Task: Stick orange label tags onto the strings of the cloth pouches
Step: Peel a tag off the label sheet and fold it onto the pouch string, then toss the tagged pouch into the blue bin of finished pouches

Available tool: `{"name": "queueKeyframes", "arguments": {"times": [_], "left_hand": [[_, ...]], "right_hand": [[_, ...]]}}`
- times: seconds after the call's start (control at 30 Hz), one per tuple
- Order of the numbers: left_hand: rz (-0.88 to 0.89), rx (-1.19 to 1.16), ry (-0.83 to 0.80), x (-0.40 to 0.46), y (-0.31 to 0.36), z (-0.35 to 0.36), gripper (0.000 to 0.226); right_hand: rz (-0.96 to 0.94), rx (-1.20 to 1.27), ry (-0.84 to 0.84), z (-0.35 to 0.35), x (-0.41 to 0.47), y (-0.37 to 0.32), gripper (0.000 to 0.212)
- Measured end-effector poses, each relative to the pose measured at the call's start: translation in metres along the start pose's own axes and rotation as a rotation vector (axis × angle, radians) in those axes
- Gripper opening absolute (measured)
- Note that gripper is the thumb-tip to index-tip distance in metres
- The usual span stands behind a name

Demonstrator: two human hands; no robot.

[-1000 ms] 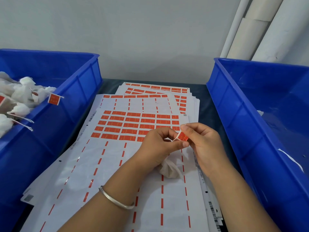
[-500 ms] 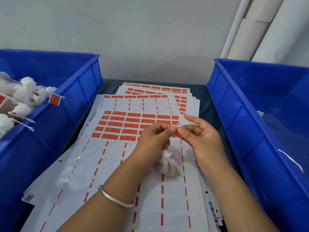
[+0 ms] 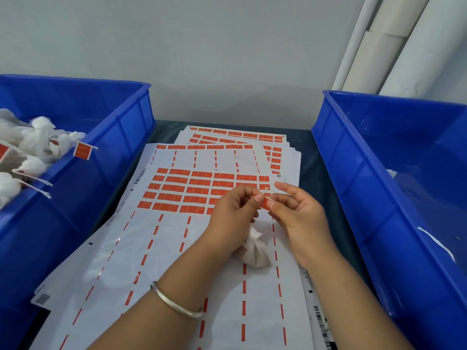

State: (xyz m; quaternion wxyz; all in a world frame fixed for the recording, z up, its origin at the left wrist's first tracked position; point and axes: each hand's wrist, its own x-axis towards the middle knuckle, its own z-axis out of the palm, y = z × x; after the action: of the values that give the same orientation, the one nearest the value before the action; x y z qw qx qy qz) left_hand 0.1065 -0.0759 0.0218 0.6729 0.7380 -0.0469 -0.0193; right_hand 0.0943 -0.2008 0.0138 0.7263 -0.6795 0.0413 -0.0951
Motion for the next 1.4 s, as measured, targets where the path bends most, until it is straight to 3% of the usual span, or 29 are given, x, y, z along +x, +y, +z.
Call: {"name": "queueKeyframes", "arguments": {"times": [0.23,0.4,0.57,0.73,0.97,1.13,1.4], "left_hand": [[-0.029,-0.039,-0.076,-0.002,0.001,-0.002,0.009],[0.009,0.158,-0.304,-0.009,0.001,-0.007,0.003],[0.029,0.263,-0.387,-0.011,-0.003,-0.007,0.023],[0.049,0.170,-0.224,-0.002,0.002,-0.015,0.028],[0.064,0.166,0.061,0.008,0.032,-0.027,0.017],[0.243,0.415,0.237,-0.004,0.077,-0.046,0.030],[0.578,0.446,0.526,-0.046,0.177,-0.100,0.011]], "right_hand": [[0.072,0.184,0.103,-0.003,0.006,0.010,0.029],[0.084,0.256,0.187,-0.006,0.010,0.015,0.024],[0.080,0.250,0.274,-0.007,0.012,0.020,0.017],[0.102,0.310,0.272,-0.009,0.012,0.019,0.015],[0.015,0.055,0.233,-0.001,0.009,0.022,0.017],[0.015,-0.025,0.234,-0.001,0.009,0.023,0.017],[0.000,-0.193,0.229,0.004,0.004,0.020,0.015]]}}
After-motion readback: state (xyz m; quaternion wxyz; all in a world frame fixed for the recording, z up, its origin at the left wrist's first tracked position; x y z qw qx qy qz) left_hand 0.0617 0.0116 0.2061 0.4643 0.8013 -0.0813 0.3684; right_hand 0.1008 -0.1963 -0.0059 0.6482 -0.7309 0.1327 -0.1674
